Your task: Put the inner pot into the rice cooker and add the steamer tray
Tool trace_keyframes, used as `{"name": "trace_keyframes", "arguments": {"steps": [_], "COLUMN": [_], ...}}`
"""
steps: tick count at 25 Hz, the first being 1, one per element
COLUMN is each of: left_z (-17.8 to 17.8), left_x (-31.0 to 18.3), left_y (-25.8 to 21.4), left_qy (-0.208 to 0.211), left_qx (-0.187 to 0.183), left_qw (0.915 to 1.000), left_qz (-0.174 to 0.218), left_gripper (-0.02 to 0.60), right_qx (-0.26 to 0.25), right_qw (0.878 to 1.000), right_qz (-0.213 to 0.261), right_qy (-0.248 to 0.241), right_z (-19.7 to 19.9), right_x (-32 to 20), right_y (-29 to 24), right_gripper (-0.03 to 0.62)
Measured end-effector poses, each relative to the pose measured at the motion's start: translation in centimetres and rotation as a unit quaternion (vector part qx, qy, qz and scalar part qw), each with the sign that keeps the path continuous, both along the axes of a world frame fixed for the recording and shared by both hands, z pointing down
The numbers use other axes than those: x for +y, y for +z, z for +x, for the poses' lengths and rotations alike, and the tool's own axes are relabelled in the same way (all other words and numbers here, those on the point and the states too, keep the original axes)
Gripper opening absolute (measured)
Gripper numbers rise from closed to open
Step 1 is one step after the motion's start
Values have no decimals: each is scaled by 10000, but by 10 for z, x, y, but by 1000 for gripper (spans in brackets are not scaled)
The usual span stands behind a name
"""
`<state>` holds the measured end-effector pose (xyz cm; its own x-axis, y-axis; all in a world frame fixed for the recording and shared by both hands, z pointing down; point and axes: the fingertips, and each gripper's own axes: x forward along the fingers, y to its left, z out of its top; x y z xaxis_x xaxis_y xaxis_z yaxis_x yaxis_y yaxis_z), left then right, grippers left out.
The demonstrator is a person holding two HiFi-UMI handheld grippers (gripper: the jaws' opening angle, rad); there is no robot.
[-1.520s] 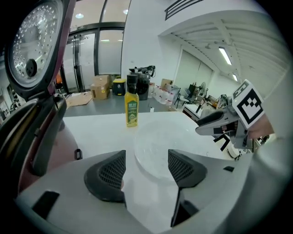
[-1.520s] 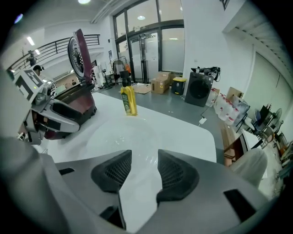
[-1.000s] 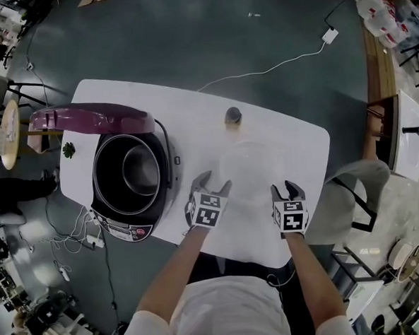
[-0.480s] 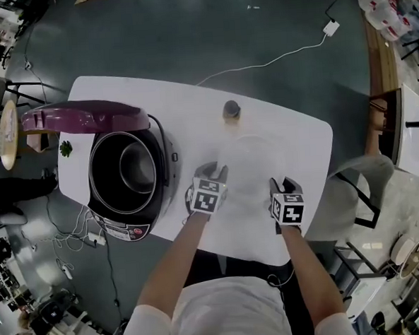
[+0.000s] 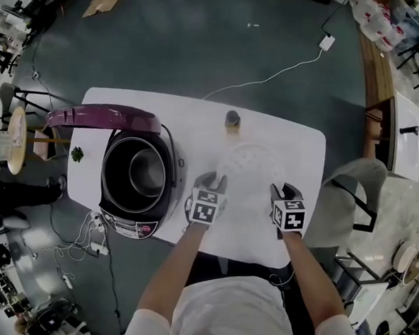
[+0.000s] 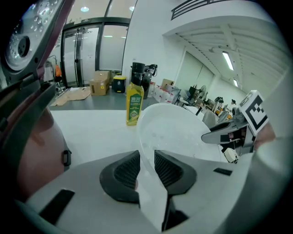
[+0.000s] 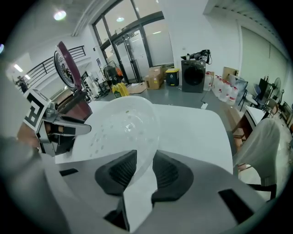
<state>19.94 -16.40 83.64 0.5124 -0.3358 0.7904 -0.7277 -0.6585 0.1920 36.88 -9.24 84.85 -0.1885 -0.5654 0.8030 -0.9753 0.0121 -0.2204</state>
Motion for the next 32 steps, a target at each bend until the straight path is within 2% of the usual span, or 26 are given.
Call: {"name": "trace_keyframes", "arguments": {"steps": [7, 17, 32], "left_z": [-6, -35, -140], "left_x": [19, 51, 78], "left_y": [-52, -112, -174], "left_qy": [-91, -188, -777], "left_qx": [316, 600, 546], "left_qw": [9992, 9965, 9915], "left_qz": [221, 556, 891], "left_gripper": [106, 109, 114], "right_qx": [-23, -95, -213], "right_qw": [9997, 9985, 9916], "right_qz": [213, 505, 775], "right_qy": [92, -205, -1016], "right_z": [-6, -33, -131], "right_x": [17, 39, 36], "right_y": [-47, -104, -161], "right_gripper": [115, 115, 114]}}
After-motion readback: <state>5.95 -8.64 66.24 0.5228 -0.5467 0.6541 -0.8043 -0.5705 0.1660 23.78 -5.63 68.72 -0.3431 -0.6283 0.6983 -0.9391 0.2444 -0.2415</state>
